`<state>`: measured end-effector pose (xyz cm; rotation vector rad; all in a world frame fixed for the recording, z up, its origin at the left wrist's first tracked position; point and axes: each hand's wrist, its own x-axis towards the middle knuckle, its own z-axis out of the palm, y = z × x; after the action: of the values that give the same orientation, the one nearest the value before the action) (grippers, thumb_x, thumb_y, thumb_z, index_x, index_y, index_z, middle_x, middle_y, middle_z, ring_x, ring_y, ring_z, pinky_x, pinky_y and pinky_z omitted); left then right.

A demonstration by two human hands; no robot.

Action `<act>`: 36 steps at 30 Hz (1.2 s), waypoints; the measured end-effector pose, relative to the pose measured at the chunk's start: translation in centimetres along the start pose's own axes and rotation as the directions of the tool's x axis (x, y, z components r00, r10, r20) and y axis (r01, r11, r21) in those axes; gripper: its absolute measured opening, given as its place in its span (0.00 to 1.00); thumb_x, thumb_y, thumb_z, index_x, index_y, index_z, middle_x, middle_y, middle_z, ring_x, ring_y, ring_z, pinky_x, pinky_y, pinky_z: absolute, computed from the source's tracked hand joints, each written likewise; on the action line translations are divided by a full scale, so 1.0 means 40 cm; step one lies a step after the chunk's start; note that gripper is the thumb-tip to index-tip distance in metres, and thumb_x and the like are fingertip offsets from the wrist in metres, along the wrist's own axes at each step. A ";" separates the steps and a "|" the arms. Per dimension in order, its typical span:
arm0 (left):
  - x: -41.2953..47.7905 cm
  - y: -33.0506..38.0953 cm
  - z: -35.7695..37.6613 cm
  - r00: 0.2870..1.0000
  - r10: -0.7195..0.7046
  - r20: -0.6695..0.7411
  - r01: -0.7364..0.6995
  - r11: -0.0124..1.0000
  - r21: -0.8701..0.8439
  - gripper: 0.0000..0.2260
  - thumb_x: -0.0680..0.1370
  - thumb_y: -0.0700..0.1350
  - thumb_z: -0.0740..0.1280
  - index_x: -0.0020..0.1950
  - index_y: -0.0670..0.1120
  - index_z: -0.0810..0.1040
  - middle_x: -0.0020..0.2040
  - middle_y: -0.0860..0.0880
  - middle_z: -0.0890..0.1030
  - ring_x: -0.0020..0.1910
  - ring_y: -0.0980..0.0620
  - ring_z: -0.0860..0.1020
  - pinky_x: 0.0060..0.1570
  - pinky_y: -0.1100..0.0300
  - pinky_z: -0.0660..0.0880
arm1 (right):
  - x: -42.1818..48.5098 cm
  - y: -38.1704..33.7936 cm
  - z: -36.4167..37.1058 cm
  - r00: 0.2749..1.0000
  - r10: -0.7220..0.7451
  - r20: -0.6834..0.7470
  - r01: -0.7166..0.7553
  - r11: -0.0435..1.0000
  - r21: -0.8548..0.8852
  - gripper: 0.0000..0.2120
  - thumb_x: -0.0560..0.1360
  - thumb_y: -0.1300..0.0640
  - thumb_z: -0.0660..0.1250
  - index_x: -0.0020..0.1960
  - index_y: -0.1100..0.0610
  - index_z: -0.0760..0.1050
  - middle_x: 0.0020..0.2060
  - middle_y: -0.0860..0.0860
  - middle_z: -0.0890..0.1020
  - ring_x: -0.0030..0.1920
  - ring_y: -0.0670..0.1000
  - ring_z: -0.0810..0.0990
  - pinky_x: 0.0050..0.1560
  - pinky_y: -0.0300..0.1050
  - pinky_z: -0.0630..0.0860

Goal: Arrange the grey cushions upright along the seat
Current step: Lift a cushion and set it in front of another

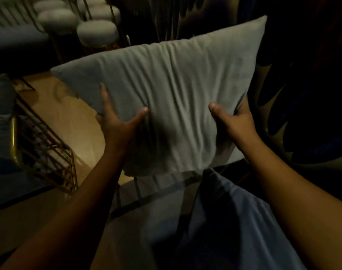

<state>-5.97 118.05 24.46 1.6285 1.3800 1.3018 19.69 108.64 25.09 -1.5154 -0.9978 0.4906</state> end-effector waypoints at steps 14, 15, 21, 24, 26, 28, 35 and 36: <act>-0.325 0.226 0.022 0.840 -0.012 0.542 0.014 1.000 -0.001 0.45 0.62 0.67 0.71 0.73 0.65 0.50 0.74 0.47 0.63 0.70 0.44 0.65 0.67 0.46 0.66 | -0.595 -0.219 -0.326 0.866 0.245 -0.436 -0.403 0.859 -0.316 0.48 0.64 0.32 0.69 0.75 0.47 0.51 0.69 0.50 0.70 0.65 0.57 0.73 0.63 0.50 0.71; -0.362 0.235 0.023 0.822 -0.030 0.569 0.037 0.999 -0.001 0.47 0.61 0.68 0.71 0.73 0.66 0.49 0.74 0.46 0.62 0.70 0.43 0.65 0.67 0.45 0.66 | -0.657 -0.224 -0.337 0.847 0.262 -0.463 -0.429 0.851 -0.303 0.47 0.65 0.33 0.69 0.75 0.47 0.51 0.69 0.50 0.71 0.65 0.57 0.73 0.62 0.49 0.71; -0.609 0.293 0.009 0.685 -0.009 0.728 -0.008 1.000 0.021 0.47 0.61 0.66 0.73 0.71 0.69 0.48 0.74 0.43 0.60 0.69 0.40 0.65 0.65 0.43 0.67 | -1.023 -0.234 -0.398 0.727 0.313 -0.611 -0.509 0.843 -0.173 0.40 0.68 0.40 0.71 0.73 0.46 0.56 0.61 0.42 0.71 0.62 0.50 0.73 0.58 0.43 0.68; -0.762 0.340 0.020 0.590 -0.026 0.807 -0.030 0.998 0.054 0.46 0.61 0.67 0.72 0.70 0.71 0.47 0.73 0.40 0.58 0.69 0.36 0.63 0.65 0.40 0.66 | -1.185 -0.228 -0.448 0.603 0.337 -0.723 -0.580 0.807 -0.108 0.40 0.66 0.37 0.70 0.72 0.46 0.58 0.66 0.47 0.73 0.62 0.51 0.74 0.60 0.47 0.71; -0.872 0.374 0.028 0.534 -0.033 0.845 -0.061 0.995 0.077 0.45 0.62 0.67 0.72 0.70 0.71 0.46 0.73 0.39 0.57 0.69 0.35 0.60 0.66 0.40 0.63 | -1.281 -0.226 -0.494 0.517 0.350 -0.781 -0.617 0.785 -0.057 0.43 0.61 0.30 0.69 0.70 0.45 0.60 0.65 0.48 0.74 0.63 0.54 0.75 0.63 0.54 0.73; -0.977 0.407 0.038 0.479 -0.007 0.878 -0.093 0.994 0.058 0.45 0.64 0.65 0.72 0.71 0.70 0.45 0.74 0.38 0.56 0.70 0.35 0.59 0.67 0.41 0.60 | -1.368 -0.230 -0.545 0.430 0.350 -0.832 -0.638 0.770 -0.006 0.43 0.60 0.28 0.69 0.69 0.45 0.61 0.65 0.48 0.75 0.63 0.55 0.75 0.63 0.56 0.73; -1.303 0.491 0.104 0.287 0.065 0.956 -0.118 0.992 -0.032 0.45 0.65 0.62 0.73 0.72 0.69 0.45 0.72 0.37 0.57 0.67 0.34 0.62 0.63 0.43 0.65 | -1.620 -0.226 -0.768 0.183 0.304 -0.935 -0.749 0.659 0.068 0.49 0.59 0.24 0.65 0.72 0.47 0.57 0.68 0.54 0.72 0.65 0.62 0.71 0.64 0.61 0.71; -1.346 0.498 0.114 0.274 0.073 0.959 -0.124 0.991 -0.040 0.45 0.65 0.61 0.73 0.72 0.68 0.45 0.72 0.37 0.57 0.67 0.34 0.62 0.63 0.43 0.65 | -1.647 -0.219 -0.799 0.149 0.311 -0.939 -0.764 0.639 0.091 0.53 0.56 0.21 0.63 0.73 0.47 0.56 0.68 0.55 0.71 0.66 0.63 0.70 0.64 0.63 0.70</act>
<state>7.01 61.97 26.00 1.9844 0.4825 0.0763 6.09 36.13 25.05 -2.1551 0.4988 -0.1718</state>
